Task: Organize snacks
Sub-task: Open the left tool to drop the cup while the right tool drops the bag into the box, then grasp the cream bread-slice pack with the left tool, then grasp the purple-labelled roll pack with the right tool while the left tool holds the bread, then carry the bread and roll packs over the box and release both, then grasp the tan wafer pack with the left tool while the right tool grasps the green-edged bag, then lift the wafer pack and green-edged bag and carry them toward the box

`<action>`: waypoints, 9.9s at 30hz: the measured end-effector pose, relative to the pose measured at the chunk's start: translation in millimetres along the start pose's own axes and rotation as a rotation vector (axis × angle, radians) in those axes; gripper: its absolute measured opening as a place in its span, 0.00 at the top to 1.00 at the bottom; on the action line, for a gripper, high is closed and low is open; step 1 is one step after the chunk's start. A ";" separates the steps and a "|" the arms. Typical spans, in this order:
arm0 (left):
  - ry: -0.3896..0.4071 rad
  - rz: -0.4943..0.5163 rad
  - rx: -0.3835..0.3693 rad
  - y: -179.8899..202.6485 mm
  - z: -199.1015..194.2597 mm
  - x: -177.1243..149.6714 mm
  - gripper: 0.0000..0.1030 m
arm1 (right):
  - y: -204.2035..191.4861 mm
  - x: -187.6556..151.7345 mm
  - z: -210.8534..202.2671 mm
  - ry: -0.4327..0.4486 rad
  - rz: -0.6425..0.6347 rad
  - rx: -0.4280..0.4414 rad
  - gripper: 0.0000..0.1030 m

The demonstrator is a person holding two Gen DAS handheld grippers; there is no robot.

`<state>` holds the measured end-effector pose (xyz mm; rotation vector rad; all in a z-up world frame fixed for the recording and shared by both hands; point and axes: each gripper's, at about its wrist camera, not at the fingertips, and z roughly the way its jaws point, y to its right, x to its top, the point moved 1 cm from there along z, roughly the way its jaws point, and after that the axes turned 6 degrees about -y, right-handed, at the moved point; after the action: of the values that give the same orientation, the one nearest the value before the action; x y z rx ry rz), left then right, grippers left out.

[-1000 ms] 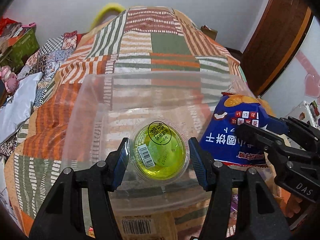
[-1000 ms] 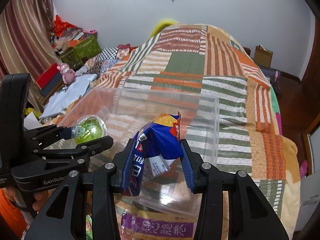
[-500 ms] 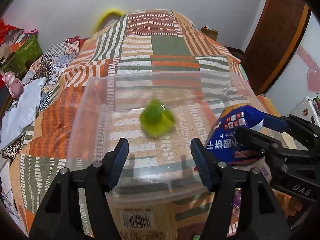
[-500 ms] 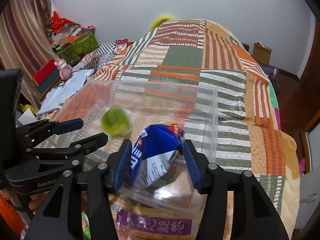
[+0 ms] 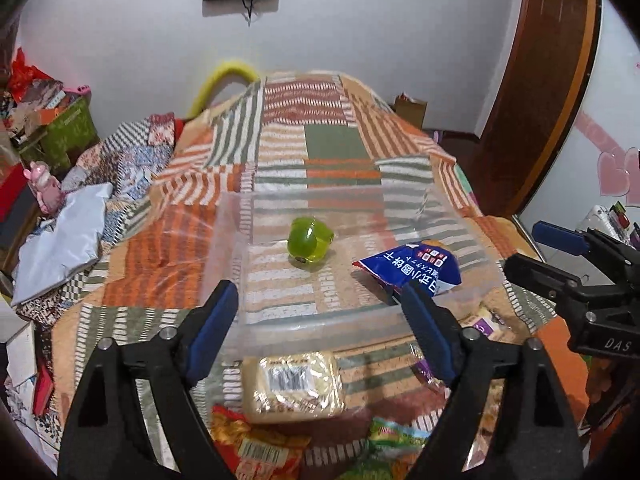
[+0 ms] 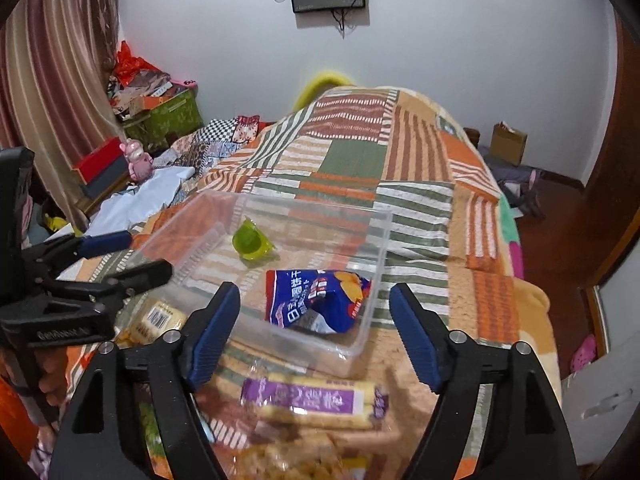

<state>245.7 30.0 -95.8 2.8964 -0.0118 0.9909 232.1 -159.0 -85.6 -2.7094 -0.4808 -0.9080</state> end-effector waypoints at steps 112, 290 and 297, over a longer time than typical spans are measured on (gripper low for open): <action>-0.159 -0.081 -0.053 -33.5 3.7 -96.0 0.22 | -48.4 -58.8 88.5 -0.390 -0.316 0.148 0.34; -0.132 -0.086 -0.069 9.5 -65.3 -183.3 0.67 | -7.1 -138.8 -65.5 -0.070 0.128 0.195 0.33; -0.029 -0.076 -0.071 10.0 -91.3 -152.0 0.67 | -7.8 -114.8 -76.0 -0.006 0.095 0.186 0.33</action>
<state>69.4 24.3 -116.2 2.8236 0.0594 0.9168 101.9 -203.2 -96.5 -2.5439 -0.4114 -0.7891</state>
